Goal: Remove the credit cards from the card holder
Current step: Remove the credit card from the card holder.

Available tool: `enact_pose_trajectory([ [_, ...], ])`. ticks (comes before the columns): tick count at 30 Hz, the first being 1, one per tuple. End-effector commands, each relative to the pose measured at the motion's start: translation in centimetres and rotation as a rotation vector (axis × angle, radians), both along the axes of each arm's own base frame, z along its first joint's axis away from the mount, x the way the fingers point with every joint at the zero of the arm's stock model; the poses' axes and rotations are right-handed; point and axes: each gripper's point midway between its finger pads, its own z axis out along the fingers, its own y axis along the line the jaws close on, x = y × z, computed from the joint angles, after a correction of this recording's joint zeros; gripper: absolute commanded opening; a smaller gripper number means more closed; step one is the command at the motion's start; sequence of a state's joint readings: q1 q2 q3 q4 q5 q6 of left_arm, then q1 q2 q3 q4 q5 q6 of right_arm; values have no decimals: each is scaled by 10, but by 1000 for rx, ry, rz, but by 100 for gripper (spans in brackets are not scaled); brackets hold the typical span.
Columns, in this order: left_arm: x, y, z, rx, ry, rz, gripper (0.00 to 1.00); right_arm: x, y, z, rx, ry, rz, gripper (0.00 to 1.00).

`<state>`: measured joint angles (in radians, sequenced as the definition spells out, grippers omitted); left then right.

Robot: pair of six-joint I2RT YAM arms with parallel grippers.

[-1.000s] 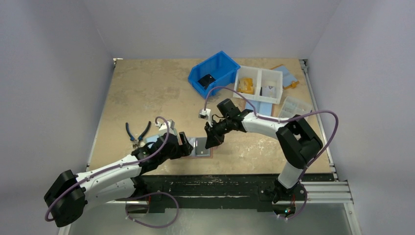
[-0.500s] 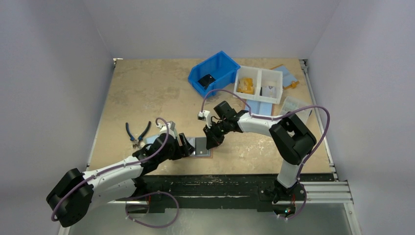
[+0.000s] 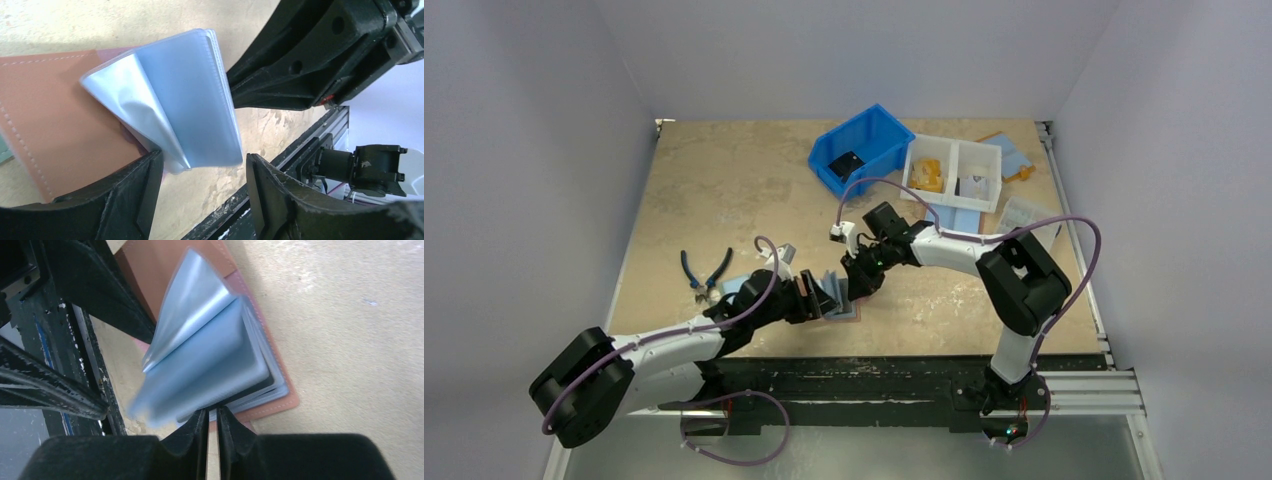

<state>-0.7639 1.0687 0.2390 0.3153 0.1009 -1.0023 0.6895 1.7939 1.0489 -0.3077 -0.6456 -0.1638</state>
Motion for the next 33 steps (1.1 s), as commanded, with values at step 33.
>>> enact_pose_trajectory([
  [33,37,48,66,247,-187,185,56,17,-9,59,224,32,50,36],
])
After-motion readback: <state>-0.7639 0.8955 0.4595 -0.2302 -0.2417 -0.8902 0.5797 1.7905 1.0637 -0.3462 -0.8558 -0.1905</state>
